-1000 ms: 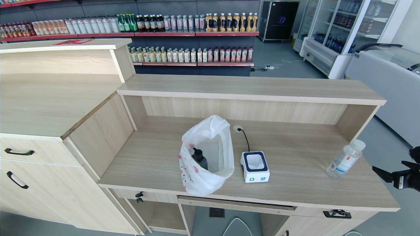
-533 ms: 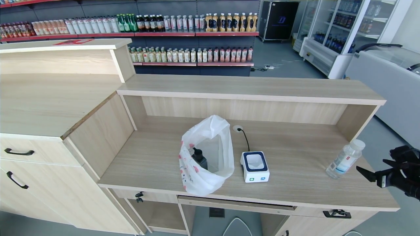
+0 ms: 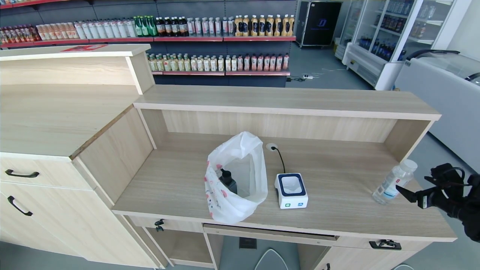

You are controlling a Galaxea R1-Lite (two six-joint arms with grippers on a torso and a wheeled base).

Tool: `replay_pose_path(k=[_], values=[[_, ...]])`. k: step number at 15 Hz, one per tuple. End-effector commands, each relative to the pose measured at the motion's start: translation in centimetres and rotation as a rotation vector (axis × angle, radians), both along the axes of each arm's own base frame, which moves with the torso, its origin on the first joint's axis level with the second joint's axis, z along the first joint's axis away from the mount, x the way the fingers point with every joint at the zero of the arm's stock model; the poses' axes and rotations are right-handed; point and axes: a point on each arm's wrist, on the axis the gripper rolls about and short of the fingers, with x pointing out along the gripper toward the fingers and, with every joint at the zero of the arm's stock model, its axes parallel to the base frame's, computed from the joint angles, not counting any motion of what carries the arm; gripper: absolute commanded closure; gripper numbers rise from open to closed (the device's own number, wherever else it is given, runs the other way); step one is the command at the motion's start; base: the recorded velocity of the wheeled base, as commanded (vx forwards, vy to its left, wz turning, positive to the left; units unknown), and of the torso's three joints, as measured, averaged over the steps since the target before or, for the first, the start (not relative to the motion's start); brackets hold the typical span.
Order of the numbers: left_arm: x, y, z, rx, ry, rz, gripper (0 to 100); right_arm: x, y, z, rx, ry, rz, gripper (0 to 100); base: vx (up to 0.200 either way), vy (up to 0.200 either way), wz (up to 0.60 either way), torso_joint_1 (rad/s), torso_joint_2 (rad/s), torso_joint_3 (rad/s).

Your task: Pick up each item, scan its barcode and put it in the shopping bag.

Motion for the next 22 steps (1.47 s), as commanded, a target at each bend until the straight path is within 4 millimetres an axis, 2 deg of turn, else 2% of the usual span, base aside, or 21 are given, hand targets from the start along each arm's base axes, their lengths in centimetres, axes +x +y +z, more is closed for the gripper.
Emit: replay_pose_path(k=[1, 12, 22], values=[[0.0, 0.0, 0.0, 0.0, 0.0, -0.001, 0, 0.5, 0.4, -0.9, 0.009, 0.014, 0.017, 0, 0.0, 0.0, 0.0, 0.0, 0.0, 0.0], [0.0, 0.0, 0.0, 0.0, 0.0, -0.001, 0, 2.8, 1.8, -3.1, 0.009, 0.012, 0.078, 0, 0.0, 0.0, 0.0, 0.0, 0.0, 0.0], [0.0, 0.0, 0.0, 0.0, 0.0, -0.001, 0, 6.3, 3.8, -4.0, 0.034, -0.018, 0.148, 0, 0.0, 0.0, 0.0, 0.0, 0.0, 0.0]])
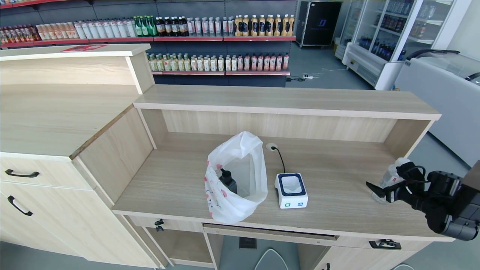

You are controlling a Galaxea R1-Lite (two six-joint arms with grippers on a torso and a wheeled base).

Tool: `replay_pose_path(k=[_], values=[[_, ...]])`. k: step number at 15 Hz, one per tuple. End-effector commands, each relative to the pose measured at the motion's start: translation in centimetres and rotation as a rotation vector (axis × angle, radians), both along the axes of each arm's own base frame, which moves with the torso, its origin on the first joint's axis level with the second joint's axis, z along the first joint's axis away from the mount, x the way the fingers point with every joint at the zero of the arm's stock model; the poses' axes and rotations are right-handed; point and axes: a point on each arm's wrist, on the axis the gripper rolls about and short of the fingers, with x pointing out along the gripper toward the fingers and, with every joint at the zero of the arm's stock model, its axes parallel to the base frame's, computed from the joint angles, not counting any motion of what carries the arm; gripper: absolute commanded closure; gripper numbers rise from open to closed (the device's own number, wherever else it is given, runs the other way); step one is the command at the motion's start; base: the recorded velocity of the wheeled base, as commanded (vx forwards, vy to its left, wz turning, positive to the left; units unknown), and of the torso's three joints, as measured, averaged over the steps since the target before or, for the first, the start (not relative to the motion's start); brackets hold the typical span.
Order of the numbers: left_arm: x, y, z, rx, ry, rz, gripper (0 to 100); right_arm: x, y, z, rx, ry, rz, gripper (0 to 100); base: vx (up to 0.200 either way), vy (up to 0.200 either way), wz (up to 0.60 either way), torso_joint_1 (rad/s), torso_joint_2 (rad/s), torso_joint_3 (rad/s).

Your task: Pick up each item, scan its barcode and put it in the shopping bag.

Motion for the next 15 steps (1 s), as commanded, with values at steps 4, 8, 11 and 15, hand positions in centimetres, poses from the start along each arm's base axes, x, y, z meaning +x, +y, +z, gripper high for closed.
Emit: replay_pose_path(k=[4, 8, 11, 15], values=[[0.0, 0.0, 0.0, 0.0, 0.001, -0.001, 0, 1.2, 0.7, -0.6, 0.012, -0.011, 0.023, 100, 0.0, 0.0, 0.0, 0.0, 0.0, 0.0], [0.0, 0.0, 0.0, 0.0, 0.001, -0.001, 0, 1.8, 0.5, -0.1, 0.062, -0.026, 0.012, 100, 0.0, 0.0, 0.0, 0.0, 0.0, 0.0], [0.0, 0.0, 0.0, 0.0, 0.001, -0.001, 0, 2.2, 0.4, 1.3, 0.099, -0.054, 0.003, 100, 0.0, 0.0, 0.0, 0.0, 0.0, 0.0], [0.0, 0.0, 0.0, 0.0, 0.001, -0.001, 0, 1.5, 1.5, 6.7, 0.154, -0.072, 0.015, 100, 0.0, 0.0, 0.0, 0.0, 0.0, 0.0]])
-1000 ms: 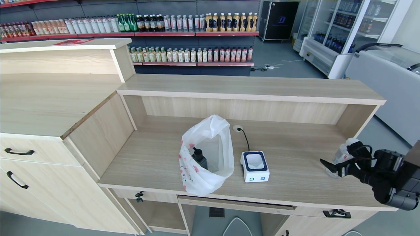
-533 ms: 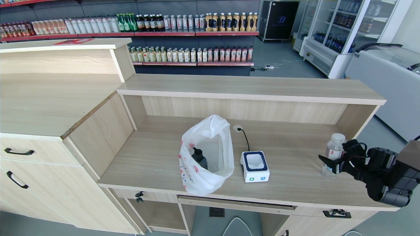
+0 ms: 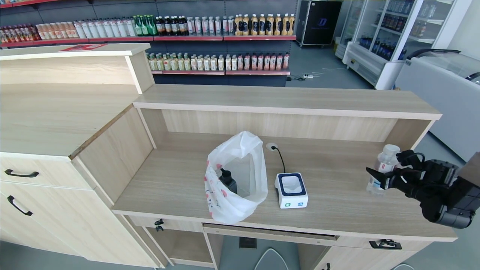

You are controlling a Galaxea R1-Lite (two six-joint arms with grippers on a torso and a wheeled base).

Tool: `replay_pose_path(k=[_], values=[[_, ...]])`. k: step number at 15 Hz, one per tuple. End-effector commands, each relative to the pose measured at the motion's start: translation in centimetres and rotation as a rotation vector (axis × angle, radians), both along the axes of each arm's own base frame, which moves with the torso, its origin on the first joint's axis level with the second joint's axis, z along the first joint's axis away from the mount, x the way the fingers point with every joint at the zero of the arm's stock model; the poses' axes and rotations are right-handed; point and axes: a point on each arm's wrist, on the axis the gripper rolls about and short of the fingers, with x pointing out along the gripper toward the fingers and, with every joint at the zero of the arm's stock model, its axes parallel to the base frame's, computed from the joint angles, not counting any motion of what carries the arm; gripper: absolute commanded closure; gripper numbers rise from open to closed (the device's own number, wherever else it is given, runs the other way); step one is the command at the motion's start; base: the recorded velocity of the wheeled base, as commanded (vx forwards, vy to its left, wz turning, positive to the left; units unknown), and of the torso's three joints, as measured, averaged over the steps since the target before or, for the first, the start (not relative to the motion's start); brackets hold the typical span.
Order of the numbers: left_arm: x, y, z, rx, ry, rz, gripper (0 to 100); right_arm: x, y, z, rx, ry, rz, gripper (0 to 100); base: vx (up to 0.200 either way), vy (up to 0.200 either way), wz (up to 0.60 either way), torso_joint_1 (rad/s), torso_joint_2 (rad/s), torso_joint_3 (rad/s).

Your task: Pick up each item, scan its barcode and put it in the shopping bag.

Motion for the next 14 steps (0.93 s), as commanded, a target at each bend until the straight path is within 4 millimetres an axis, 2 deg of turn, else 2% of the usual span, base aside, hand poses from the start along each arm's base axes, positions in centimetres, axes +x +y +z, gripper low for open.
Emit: replay_pose_path(k=[1, 3, 4, 5, 6, 7, 9, 14], values=[[0.0, 0.0, 0.0, 0.001, 0.0, 0.0, 0, -1.6, 0.9, 5.9, 0.031, -0.015, 0.008, 100, 0.0, 0.0, 0.0, 0.0, 0.0, 0.0], [0.0, 0.0, 0.0, 0.0, 0.0, 0.0, 0, -4.7, 3.0, 11.7, 0.161, 0.038, 0.045, 100, 0.0, 0.0, 0.0, 0.0, 0.0, 0.0], [0.0, 0.0, 0.0, 0.0, 0.0, 0.0, 0, -5.6, 3.6, 12.9, 0.204, 0.055, 0.064, 100, 0.0, 0.0, 0.0, 0.0, 0.0, 0.0], [0.0, 0.0, 0.0, 0.0, 0.0, 0.0, 0, -8.7, 5.3, 16.7, 0.312, 0.083, 0.122, 100, 0.0, 0.0, 0.0, 0.0, 0.0, 0.0], [0.0, 0.0, 0.0, 0.0, 0.0, 0.0, 0, -10.5, 6.7, 18.6, 0.361, 0.097, 0.167, 100, 0.0, 0.0, 0.0, 0.0, 0.0, 0.0], [0.0, 0.0, 0.0, 0.0, 0.0, 0.0, 0, -12.3, 8.0, 20.2, 0.402, 0.105, 0.233, 100, 0.0, 0.0, 0.0, 0.0, 0.0, 0.0], [0.0, 0.0, 0.0, 0.001, 0.0, 0.0, 0, -14.2, 10.0, 21.7, 0.444, 0.111, 0.37, 100, 0.0, 0.0, 0.0, 0.0, 0.0, 0.0], [0.0, 0.0, 0.0, 0.0, 0.0, 0.0, 0, -17.4, 14.9, 27.4, 0.525, 0.079, 0.657, 100, 0.0, 0.0, 0.0, 0.0, 0.0, 0.0]])
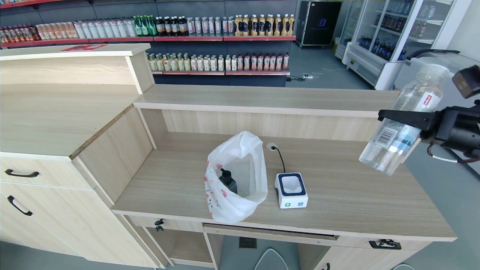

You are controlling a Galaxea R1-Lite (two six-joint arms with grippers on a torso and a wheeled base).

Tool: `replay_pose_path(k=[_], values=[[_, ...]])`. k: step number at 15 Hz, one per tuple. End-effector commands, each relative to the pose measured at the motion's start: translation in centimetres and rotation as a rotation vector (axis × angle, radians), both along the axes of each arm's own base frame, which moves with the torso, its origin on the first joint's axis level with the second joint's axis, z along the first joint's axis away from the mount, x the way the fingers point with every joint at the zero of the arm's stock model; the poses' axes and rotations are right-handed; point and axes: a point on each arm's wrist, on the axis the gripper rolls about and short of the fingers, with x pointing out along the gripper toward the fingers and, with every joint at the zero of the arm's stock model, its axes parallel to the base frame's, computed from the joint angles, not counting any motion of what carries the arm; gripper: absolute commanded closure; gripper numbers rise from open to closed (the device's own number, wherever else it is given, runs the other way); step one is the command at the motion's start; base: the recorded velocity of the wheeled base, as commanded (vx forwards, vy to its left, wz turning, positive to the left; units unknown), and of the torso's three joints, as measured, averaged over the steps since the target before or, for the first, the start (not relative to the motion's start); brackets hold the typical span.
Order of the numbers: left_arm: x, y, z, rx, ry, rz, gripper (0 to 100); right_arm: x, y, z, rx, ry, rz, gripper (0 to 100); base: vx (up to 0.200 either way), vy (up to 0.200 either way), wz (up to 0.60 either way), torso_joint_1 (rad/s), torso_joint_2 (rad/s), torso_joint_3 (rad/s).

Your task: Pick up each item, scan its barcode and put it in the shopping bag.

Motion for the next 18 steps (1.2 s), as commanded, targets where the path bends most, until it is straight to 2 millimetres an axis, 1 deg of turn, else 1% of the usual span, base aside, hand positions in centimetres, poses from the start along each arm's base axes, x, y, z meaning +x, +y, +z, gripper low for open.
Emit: replay_pose_path(k=[1, 4, 7, 9, 11, 13, 18], values=[[0.0, 0.0, 0.0, 0.0, 0.0, 0.0, 0, -3.0, 2.2, 3.3, 0.006, -0.112, 0.088, 100, 0.0, 0.0, 0.0, 0.0, 0.0, 0.0], [0.0, 0.0, 0.0, 0.001, 0.0, 0.001, 0, -4.8, 3.4, 4.1, 0.01, -0.114, 0.144, 100, 0.0, 0.0, 0.0, 0.0, 0.0, 0.0], [0.0, 0.0, 0.0, 0.0, 0.0, 0.0, 0, -7.5, 4.8, 5.1, 0.016, -0.121, 0.22, 100, 0.0, 0.0, 0.0, 0.0, 0.0, 0.0], [0.0, 0.0, 0.0, 0.0, 0.0, 0.0, 0, -9.5, 5.3, 5.8, 0.021, -0.132, 0.253, 100, 0.0, 0.0, 0.0, 0.0, 0.0, 0.0], [0.0, 0.0, 0.0, 0.0, 0.0, 0.0, 0, -11.2, 5.3, 6.6, 0.024, -0.134, 0.255, 100, 0.0, 0.0, 0.0, 0.0, 0.0, 0.0], [0.0, 0.0, 0.0, 0.0, 0.0, 0.0, 0, -12.0, 5.5, 7.5, 0.025, -0.138, 0.276, 100, 0.0, 0.0, 0.0, 0.0, 0.0, 0.0], [0.0, 0.0, 0.0, 0.0, 0.0, 0.0, 0, -12.9, 5.9, 8.1, 0.022, -0.18, 0.309, 100, 0.0, 0.0, 0.0, 0.0, 0.0, 0.0]])
